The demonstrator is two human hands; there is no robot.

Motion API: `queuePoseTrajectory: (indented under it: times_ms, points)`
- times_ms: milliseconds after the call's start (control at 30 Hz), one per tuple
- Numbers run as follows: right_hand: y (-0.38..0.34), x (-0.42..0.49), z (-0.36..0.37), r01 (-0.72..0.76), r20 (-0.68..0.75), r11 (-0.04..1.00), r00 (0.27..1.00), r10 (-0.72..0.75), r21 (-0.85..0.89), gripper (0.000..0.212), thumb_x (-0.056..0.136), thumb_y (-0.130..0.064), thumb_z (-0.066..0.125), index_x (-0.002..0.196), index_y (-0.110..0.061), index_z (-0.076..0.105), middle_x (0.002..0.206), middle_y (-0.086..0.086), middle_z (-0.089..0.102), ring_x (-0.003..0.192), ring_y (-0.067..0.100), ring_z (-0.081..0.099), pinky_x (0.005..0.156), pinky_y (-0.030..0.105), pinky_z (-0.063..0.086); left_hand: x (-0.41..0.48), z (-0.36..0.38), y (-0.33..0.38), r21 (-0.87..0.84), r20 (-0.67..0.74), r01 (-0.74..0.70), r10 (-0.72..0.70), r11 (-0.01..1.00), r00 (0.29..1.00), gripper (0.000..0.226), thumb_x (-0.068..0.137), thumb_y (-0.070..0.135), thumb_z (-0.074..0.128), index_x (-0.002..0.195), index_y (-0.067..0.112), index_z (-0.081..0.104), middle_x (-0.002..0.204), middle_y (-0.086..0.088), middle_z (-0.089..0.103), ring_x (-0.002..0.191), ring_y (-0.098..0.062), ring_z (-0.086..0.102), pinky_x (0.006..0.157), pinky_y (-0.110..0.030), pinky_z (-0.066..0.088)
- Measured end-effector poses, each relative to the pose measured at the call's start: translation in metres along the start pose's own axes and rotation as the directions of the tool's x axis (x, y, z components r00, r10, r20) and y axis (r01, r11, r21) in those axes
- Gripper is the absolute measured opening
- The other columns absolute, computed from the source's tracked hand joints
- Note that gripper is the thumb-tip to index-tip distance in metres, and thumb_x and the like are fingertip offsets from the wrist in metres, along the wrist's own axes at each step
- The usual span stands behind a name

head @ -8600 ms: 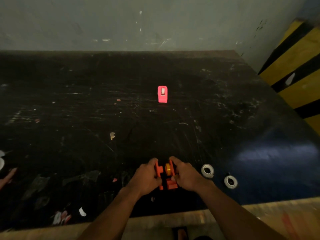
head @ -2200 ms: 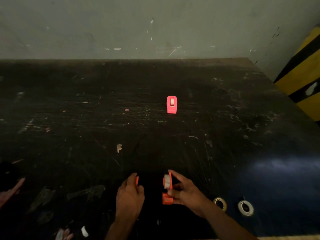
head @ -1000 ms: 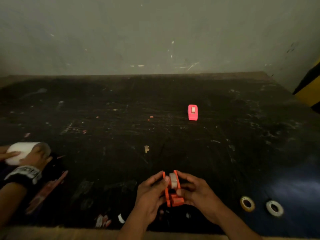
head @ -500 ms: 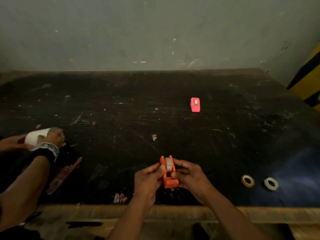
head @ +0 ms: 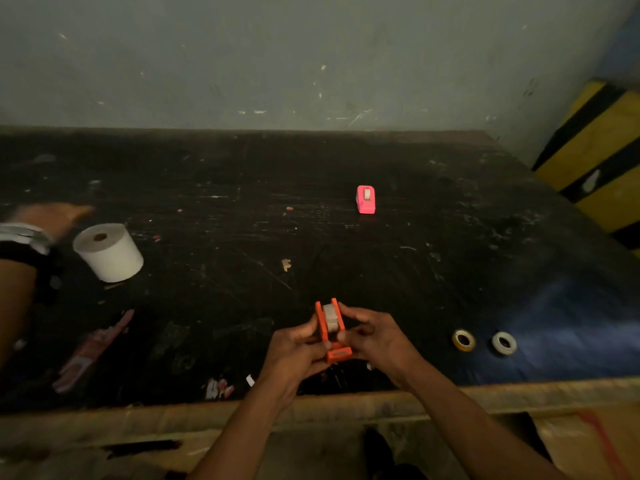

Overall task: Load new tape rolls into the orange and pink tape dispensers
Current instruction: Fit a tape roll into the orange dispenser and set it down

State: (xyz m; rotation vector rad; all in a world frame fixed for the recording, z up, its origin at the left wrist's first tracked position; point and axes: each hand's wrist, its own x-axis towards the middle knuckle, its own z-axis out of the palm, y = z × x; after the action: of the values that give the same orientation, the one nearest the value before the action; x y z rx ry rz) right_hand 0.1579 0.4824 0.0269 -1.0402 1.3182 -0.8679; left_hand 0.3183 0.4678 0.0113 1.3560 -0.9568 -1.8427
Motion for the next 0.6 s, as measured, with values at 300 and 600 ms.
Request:
queuePoseTrajectory:
  times_ms: [300, 600]
  points:
    - [0.003, 0.008, -0.037, 0.040, -0.089, 0.998, 0.995, -0.044, -0.049, 0.058, 0.091, 0.011, 0.053, 0.127, -0.035, 0.056, 0.111, 0.015, 0.069, 0.106, 0.029, 0.068, 0.085, 0.032, 0.060, 0.032, 0.036, 0.010, 0.097, 0.020, -0.005, 0.003, 0.995, 1.000, 0.048, 0.084, -0.008, 0.067, 0.124, 0.020, 0.067, 0.102, -0.006, 0.079, 0.095, -0.019, 0.075, 0.073, -0.028, 0.060]
    - [-0.001, 0.070, -0.134, 0.026, -0.220, 0.998, 0.975, -0.040, -0.065, 0.060, 0.091, 0.006, 0.055, 0.129, -0.041, 0.056, 0.112, 0.010, 0.071, 0.104, 0.025, 0.070, 0.090, 0.045, 0.058, 0.112, 0.118, 0.048, 0.168, 0.051, -0.027, 0.019, 0.985, 0.999, 0.054, 0.085, -0.006, 0.065, 0.130, 0.024, 0.063, 0.108, -0.004, 0.077, 0.098, -0.018, 0.074, 0.080, -0.031, 0.060]
